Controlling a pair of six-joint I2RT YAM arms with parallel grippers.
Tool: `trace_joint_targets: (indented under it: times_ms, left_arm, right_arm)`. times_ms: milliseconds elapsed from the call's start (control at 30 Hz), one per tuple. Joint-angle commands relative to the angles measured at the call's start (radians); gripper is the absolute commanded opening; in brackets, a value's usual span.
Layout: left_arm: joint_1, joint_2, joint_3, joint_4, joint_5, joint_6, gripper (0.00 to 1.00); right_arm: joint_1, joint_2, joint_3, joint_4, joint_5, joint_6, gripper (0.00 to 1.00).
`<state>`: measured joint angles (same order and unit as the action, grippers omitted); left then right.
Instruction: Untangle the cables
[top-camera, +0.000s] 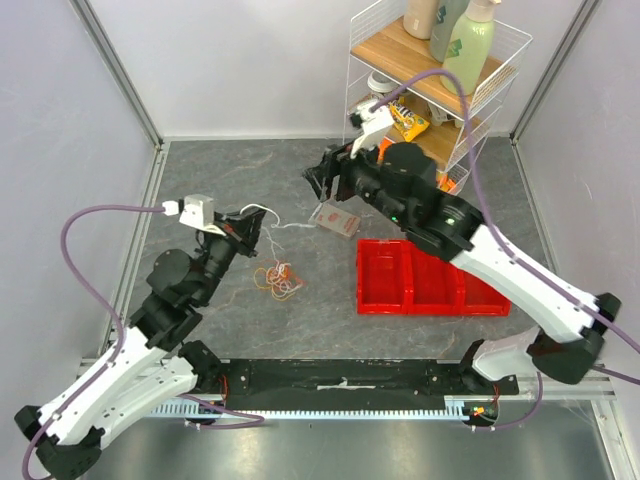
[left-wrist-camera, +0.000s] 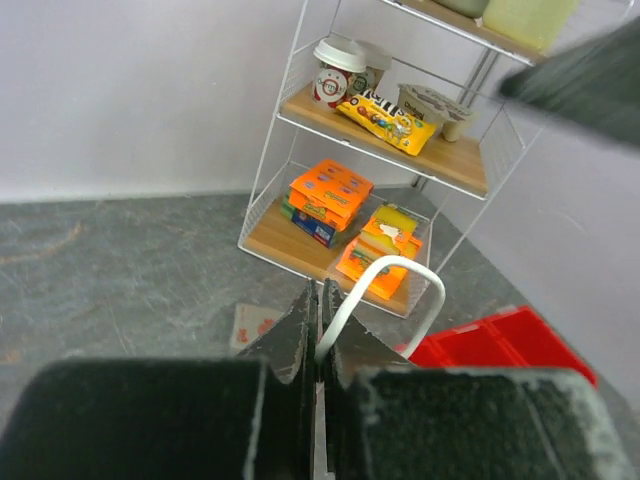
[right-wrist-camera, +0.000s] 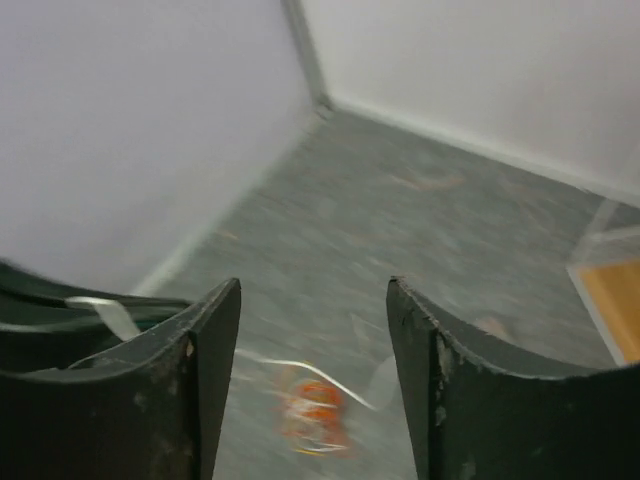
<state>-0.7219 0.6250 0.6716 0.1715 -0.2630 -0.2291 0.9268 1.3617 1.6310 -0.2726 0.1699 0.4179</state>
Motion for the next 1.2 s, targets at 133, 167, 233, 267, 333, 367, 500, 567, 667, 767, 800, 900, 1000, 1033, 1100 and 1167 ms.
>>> trace_joint_targets:
  times_ms: [133, 167, 233, 267, 333, 367, 500, 567, 667, 767, 800, 900, 1000, 1033, 1100, 1167]
  left_arm:
    - [0.006, 0.013, 0.259, -0.467, -0.079, -0.246, 0.02]
    - [0.006, 0.025, 0.294, -0.489, -0.071, -0.262, 0.02]
    - [0.004, 0.044, 0.342, -0.523, -0.059, -0.282, 0.02]
    - [0.006, 0.051, 0.361, -0.535, -0.058, -0.286, 0.02]
    - [0.006, 0.054, 0.385, -0.555, -0.061, -0.283, 0.02]
    - [0.006, 0.053, 0.391, -0.566, -0.067, -0.286, 0.02]
    - [0.006, 0.039, 0.398, -0.576, -0.070, -0.286, 0.02]
    - [0.006, 0.032, 0.402, -0.581, -0.067, -0.286, 0.02]
    - [0.004, 0.027, 0.413, -0.586, -0.067, -0.294, 0.02]
    - [0.006, 0.036, 0.434, -0.572, -0.053, -0.306, 0.02]
    - [0.004, 0.044, 0.448, -0.567, -0.044, -0.309, 0.02]
    - [0.006, 0.076, 0.494, -0.566, -0.009, -0.314, 0.02]
    - [0.006, 0.097, 0.543, -0.564, 0.007, -0.297, 0.02]
    - [0.006, 0.102, 0.560, -0.552, 0.002, -0.280, 0.02]
    - [0.006, 0.111, 0.612, -0.526, 0.001, -0.236, 0.02]
    - [0.006, 0.127, 0.673, -0.494, 0.002, -0.188, 0.02]
  right_arm:
    - [-0.049, 0.091, -0.458, 0.088, -0.119, -0.189, 0.93]
    - [-0.030, 0.058, -0.541, 0.166, -0.150, -0.194, 0.95]
    - [0.029, 0.021, -0.659, 0.362, -0.193, -0.189, 0.98]
    - [0.084, 0.022, -0.692, 0.428, -0.202, -0.186, 0.98]
    - [0.160, 0.062, -0.714, 0.531, -0.146, -0.174, 0.98]
    - [0.191, 0.095, -0.698, 0.549, -0.092, -0.165, 0.97]
    - [0.245, 0.186, -0.628, 0.576, 0.084, -0.128, 0.96]
    - [0.250, 0.197, -0.619, 0.625, 0.077, -0.120, 0.96]
    - [0.256, 0.227, -0.594, 0.702, 0.053, -0.097, 0.91]
    - [0.257, 0.299, -0.560, 0.779, 0.074, -0.073, 0.75]
    - [0.257, 0.324, -0.550, 0.799, 0.091, -0.070, 0.70]
    - [0.261, 0.408, -0.537, 0.886, 0.146, -0.053, 0.66]
    - [0.261, 0.471, -0.523, 0.909, 0.261, -0.030, 0.45]
    - [0.261, 0.488, -0.531, 0.908, 0.296, -0.016, 0.38]
    - [0.262, 0.511, -0.588, 0.929, 0.359, 0.025, 0.34]
    - [0.262, 0.533, -0.661, 0.963, 0.387, 0.033, 0.37]
